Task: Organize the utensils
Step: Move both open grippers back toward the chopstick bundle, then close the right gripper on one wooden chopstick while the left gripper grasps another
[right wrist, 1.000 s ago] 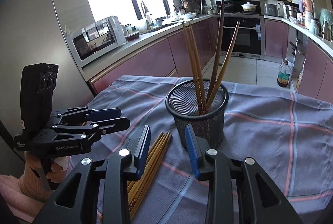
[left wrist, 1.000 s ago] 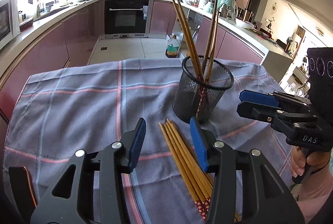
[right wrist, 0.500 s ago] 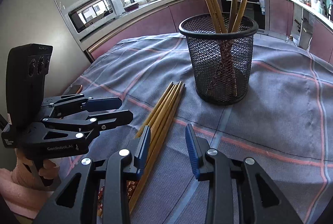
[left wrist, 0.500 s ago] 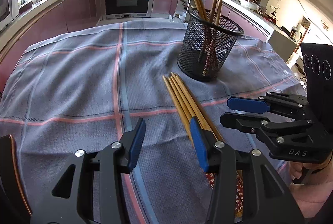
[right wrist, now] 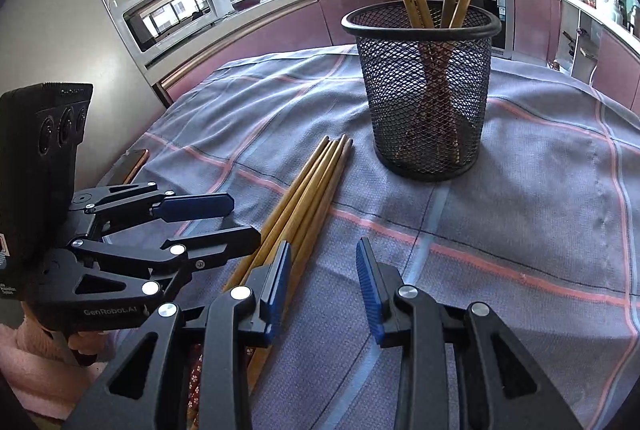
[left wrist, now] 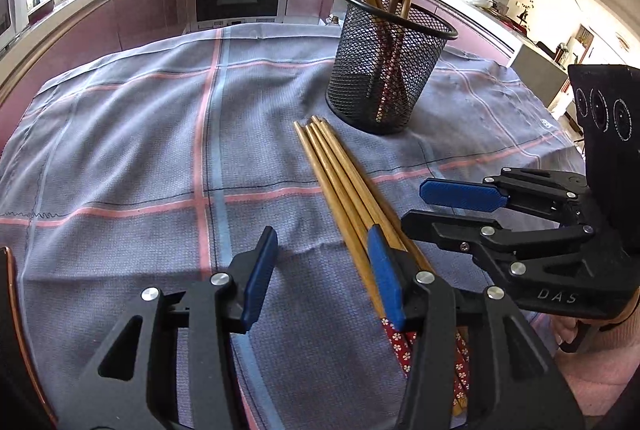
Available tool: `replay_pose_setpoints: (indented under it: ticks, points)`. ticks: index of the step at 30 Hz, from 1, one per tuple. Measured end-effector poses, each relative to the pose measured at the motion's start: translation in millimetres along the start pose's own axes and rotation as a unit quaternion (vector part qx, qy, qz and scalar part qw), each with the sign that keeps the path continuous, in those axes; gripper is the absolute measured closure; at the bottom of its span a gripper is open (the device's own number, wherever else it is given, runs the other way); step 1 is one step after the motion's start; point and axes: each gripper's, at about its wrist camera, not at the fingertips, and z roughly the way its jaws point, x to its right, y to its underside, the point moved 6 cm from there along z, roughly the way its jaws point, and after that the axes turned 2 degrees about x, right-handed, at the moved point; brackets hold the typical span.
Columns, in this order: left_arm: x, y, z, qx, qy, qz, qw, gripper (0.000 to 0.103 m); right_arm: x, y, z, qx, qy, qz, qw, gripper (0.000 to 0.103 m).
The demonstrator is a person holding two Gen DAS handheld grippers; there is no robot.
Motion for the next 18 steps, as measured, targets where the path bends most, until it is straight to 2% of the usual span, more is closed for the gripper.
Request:
replay_pose_setpoints:
  ticks: [18]
  points:
    - [-0.6,1.5,4.6,-0.005,-0.006,0.011,0.9999,0.059,-3.2,1.5,5.2,-0.004,0.02,-0.018,1.0,0.072]
